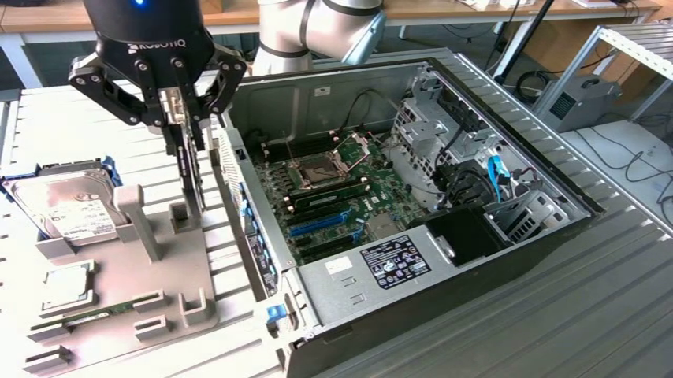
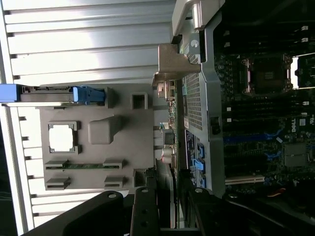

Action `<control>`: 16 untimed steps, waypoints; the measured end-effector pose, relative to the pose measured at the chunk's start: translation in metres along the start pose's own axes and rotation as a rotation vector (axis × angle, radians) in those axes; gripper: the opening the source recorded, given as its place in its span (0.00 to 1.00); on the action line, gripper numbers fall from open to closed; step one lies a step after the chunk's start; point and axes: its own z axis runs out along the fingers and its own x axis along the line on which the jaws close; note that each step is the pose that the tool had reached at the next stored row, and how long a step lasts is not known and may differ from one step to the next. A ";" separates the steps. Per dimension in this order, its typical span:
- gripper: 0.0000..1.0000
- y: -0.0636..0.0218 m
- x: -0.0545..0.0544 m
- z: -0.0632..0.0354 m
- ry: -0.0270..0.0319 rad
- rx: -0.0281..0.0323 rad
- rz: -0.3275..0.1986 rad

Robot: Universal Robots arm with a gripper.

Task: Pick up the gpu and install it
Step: 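Pick up the gpu and move the gpu toward the slot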

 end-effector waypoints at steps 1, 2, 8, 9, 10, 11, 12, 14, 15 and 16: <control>0.29 0.0000 0.000 0.0000 0.0000 0.0003 0.000; 0.29 0.0001 -0.001 0.0000 0.0000 0.0006 0.000; 0.29 0.0003 -0.003 0.0001 -0.0002 0.0027 0.000; 0.29 0.0003 -0.003 0.0001 -0.0002 0.0031 0.000; 0.29 0.0004 -0.003 0.0001 -0.0003 0.0034 0.000; 0.29 0.0004 -0.004 0.0001 -0.0003 0.0040 0.000; 0.29 0.0005 -0.004 0.0001 -0.0003 0.0045 0.000; 0.29 0.0006 -0.005 0.0002 -0.0004 0.0055 0.000; 0.29 0.0007 -0.005 0.0002 -0.0004 0.0061 0.000; 0.29 0.0007 -0.005 0.0002 -0.0006 0.0065 0.000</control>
